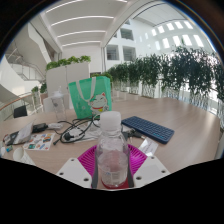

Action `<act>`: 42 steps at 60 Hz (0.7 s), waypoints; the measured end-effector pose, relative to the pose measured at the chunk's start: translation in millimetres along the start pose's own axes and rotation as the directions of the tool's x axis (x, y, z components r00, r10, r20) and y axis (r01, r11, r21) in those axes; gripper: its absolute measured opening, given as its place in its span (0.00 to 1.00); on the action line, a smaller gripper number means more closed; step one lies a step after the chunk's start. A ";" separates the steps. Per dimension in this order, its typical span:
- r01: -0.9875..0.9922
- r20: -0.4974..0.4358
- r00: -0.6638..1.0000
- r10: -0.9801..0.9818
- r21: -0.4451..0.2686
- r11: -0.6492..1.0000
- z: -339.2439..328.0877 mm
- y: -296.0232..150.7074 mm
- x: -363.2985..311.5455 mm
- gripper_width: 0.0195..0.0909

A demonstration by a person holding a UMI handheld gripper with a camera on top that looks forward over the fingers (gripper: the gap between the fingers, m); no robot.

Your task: Pour water

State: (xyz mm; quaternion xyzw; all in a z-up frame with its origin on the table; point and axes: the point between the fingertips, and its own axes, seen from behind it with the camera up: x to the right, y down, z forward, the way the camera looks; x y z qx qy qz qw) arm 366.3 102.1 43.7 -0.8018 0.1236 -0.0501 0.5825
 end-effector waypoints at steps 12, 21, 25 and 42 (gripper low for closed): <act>-0.015 0.008 1.000 0.015 0.010 1.000 3.6 0.8 4.7 0.37; -0.059 -0.006 0.998 0.059 -0.063 0.996 -14.5 9.0 6.1 0.72; -0.068 -0.011 0.998 0.068 -0.057 0.996 -29.6 2.9 8.2 0.93; -0.064 -0.036 0.997 0.061 -0.066 0.996 -175.0 -28.1 -16.5 0.90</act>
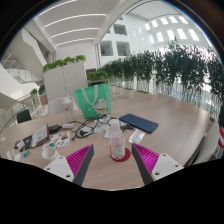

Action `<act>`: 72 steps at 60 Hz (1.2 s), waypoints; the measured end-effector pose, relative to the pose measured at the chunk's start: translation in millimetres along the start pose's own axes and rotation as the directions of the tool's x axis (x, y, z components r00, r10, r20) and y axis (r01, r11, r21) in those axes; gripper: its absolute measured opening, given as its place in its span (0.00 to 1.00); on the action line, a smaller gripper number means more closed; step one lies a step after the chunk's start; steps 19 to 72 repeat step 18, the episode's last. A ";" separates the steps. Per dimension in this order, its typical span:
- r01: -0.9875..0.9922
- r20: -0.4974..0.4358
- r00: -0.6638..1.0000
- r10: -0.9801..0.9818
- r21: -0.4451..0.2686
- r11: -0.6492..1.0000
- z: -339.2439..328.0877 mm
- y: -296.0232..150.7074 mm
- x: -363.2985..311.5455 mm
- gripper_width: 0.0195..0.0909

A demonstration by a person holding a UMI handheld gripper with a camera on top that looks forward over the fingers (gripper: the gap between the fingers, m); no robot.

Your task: Pour water

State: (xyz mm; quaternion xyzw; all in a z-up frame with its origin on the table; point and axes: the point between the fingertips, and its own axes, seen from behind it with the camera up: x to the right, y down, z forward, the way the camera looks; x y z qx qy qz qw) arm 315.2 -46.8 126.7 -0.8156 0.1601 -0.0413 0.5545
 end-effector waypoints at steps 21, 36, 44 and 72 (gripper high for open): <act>0.018 -0.077 0.997 -0.017 0.006 1.000 -162.8 -21.1 -57.0 0.90; 0.018 -0.077 0.997 -0.017 0.006 1.000 -162.8 -21.1 -57.0 0.90; 0.018 -0.077 0.997 -0.017 0.006 1.000 -162.8 -21.1 -57.0 0.90; 0.018 -0.077 0.997 -0.017 0.006 1.000 -162.8 -21.1 -57.0 0.90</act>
